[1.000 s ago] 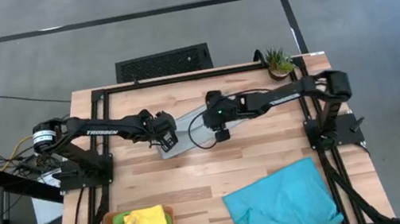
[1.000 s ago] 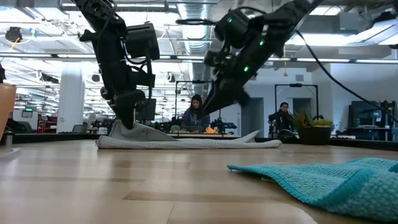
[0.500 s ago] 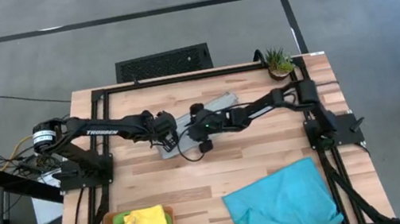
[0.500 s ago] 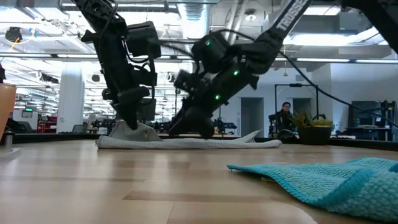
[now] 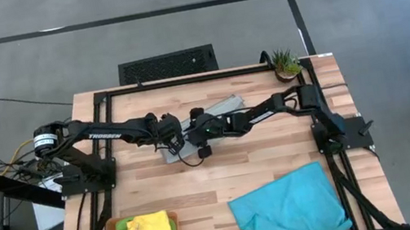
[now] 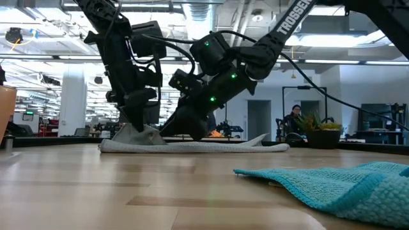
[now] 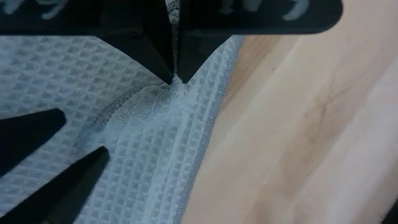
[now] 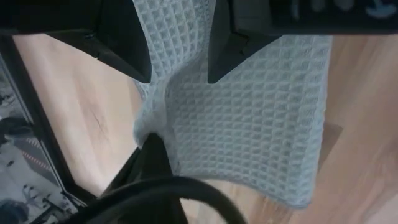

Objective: Fold microfiber towels
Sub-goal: Fold the gray towel

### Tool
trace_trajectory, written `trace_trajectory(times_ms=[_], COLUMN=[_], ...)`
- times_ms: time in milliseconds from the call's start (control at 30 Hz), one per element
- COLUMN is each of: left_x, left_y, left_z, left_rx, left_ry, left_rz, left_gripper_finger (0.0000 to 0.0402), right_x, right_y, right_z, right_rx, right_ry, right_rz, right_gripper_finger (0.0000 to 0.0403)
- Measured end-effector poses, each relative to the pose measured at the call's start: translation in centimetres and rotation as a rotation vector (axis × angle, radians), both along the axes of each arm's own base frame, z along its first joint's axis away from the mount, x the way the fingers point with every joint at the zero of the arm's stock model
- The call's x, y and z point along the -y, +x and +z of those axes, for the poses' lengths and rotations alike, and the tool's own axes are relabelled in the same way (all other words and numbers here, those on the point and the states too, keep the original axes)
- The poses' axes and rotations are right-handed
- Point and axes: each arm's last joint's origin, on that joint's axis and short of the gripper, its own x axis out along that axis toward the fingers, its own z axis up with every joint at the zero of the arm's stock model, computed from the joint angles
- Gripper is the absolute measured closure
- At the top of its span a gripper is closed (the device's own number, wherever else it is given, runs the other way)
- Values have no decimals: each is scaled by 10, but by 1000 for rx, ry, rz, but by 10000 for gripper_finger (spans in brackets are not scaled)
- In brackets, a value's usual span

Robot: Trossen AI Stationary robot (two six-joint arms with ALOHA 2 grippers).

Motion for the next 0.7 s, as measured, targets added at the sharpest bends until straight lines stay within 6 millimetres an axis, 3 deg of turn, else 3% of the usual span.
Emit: trace_trajectory(times_ms=[167, 500, 700], left_x=[-1, -1, 5], left_y=[1, 17, 15], left_z=[2, 26, 29], left_rx=[1, 62, 18], left_ry=[15, 33, 16], left_rz=[7, -38, -39], left_gripper_finger=[401, 401, 401], right_x=[5, 8, 13], right_y=[-1, -1, -3], right_z=[0, 0, -1], right_rx=[14, 15, 4], right_ry=[61, 62, 41], right_rz=[-52, -65, -178], right_gripper_finger=[221, 221, 221])
